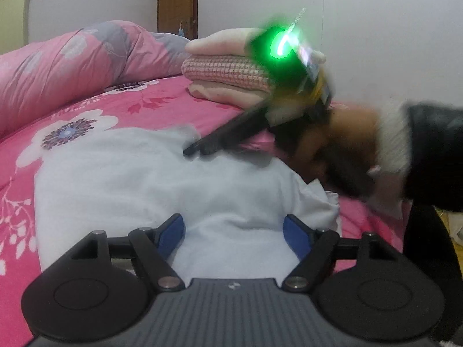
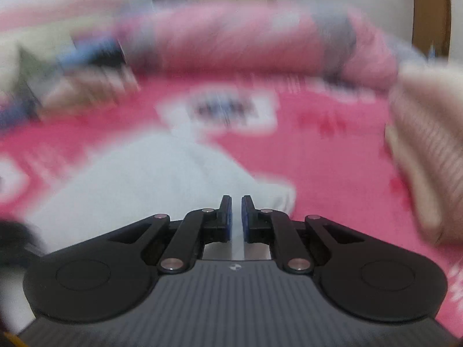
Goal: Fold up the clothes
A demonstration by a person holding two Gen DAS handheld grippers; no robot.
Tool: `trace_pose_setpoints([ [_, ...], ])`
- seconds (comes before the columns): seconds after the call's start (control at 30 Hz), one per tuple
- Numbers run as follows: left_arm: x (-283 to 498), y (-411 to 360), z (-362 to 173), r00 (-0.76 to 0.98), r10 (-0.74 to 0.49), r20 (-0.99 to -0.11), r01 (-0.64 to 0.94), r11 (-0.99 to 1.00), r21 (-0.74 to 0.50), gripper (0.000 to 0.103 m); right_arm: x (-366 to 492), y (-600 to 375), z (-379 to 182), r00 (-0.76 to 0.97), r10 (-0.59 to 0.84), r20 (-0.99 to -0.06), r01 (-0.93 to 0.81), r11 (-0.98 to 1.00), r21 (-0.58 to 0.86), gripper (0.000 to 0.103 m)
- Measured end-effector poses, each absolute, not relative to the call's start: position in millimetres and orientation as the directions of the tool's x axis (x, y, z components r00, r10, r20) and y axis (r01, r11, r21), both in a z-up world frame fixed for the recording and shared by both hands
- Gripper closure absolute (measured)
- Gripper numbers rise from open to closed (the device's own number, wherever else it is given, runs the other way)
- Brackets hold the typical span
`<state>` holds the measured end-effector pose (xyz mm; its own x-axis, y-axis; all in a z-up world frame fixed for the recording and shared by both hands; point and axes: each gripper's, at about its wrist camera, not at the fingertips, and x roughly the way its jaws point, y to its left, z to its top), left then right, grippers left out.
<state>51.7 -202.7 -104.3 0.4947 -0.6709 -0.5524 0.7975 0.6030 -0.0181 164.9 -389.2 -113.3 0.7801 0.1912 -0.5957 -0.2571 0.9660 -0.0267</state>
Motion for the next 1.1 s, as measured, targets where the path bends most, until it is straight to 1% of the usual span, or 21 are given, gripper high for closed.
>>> trace_pose_setpoints([
  [0.03, 52.8, -201.3, -104.7, 0.490, -0.677, -0.550, 0.799, 0.601, -0.028, 0.026, 167.3, -395.3, -115.9, 0.778, 0.202, -0.594, -0.248, 0.969, 0.004, 0.099],
  [0.1, 54.8, -198.9, -105.4, 0.480, -0.688, -0.544, 0.802, 0.596, -0.045, 0.025, 169.3, -404.3, -105.7, 0.785, 0.173, -0.595, -0.191, 0.981, 0.033, 0.099],
  [0.17, 55.3, -198.5, -105.4, 0.476, -0.692, -0.542, 0.804, 0.592, -0.050, 0.025, 169.0, -406.3, -97.3, 0.782, 0.116, -0.612, -0.158, 0.987, -0.014, 0.097],
  [0.2, 55.7, -197.9, -105.4, 0.473, -0.695, -0.541, 0.805, 0.590, -0.053, 0.025, 165.7, -407.1, -90.4, 0.787, 0.112, -0.607, -0.151, 0.988, -0.014, 0.097],
  [0.23, 56.0, -197.3, -105.4, 0.471, -0.698, -0.540, 0.807, 0.588, -0.057, 0.024, 161.2, -408.1, -82.2, 0.794, 0.117, -0.597, -0.146, 0.989, -0.001, 0.096],
  [0.33, 57.3, -196.1, -104.2, 0.461, -0.706, -0.538, 0.810, 0.582, -0.071, 0.024, 138.0, -400.7, -52.8, 0.836, 0.160, -0.526, -0.174, 0.985, 0.023, 0.096],
  [0.47, 54.6, -189.5, -97.9, 0.435, -0.724, -0.535, 0.821, 0.564, -0.096, 0.023, 100.2, -387.0, -31.4, 0.858, 0.223, -0.463, -0.223, 0.973, 0.056, 0.096],
  [0.5, 53.6, -186.9, -95.4, 0.429, -0.728, -0.534, 0.823, 0.559, -0.101, 0.023, 90.9, -382.9, -28.1, 0.860, 0.225, -0.457, -0.230, 0.972, 0.046, 0.096],
  [0.6, 48.4, -173.9, -82.9, 0.438, -0.739, -0.512, 0.820, 0.562, -0.111, 0.022, 69.9, -375.7, -23.5, 0.866, 0.206, -0.456, -0.229, 0.973, 0.004, 0.096],
  [0.77, 37.6, -142.7, -57.3, 0.466, -0.750, -0.470, 0.807, 0.578, -0.122, 0.017, 41.9, -376.6, -24.4, 0.873, 0.148, -0.465, -0.162, 0.987, 0.010, 0.094],
  [0.8, 35.6, -134.9, -52.6, 0.474, -0.747, -0.466, 0.803, 0.584, -0.120, 0.017, 35.0, -378.3, -24.3, 0.876, 0.140, -0.461, -0.146, 0.989, 0.021, 0.093],
  [0.87, 32.7, -117.7, -47.1, 0.492, -0.732, -0.471, 0.787, 0.605, -0.120, 0.016, 21.6, -382.5, -23.5, 0.885, 0.121, -0.450, -0.110, 0.993, 0.049, 0.086],
  [0.9, 31.8, -109.5, -45.6, 0.499, -0.724, -0.476, 0.778, 0.617, -0.122, 0.016, 14.4, -386.1, -22.5, 0.893, 0.112, -0.436, -0.088, 0.993, 0.074, 0.080],
  [0.93, 31.7, -102.2, -45.4, 0.506, -0.712, -0.486, 0.766, 0.631, -0.126, 0.016, 6.8, -390.2, -21.3, 0.901, 0.103, -0.421, -0.067, 0.993, 0.100, 0.076],
  [1.1, 37.0, -85.3, -55.4, 0.500, -0.667, -0.553, 0.707, 0.683, -0.185, 0.018, -29.3, -414.8, -24.2, 0.928, 0.100, -0.359, -0.001, 0.964, 0.265, 0.076],
])
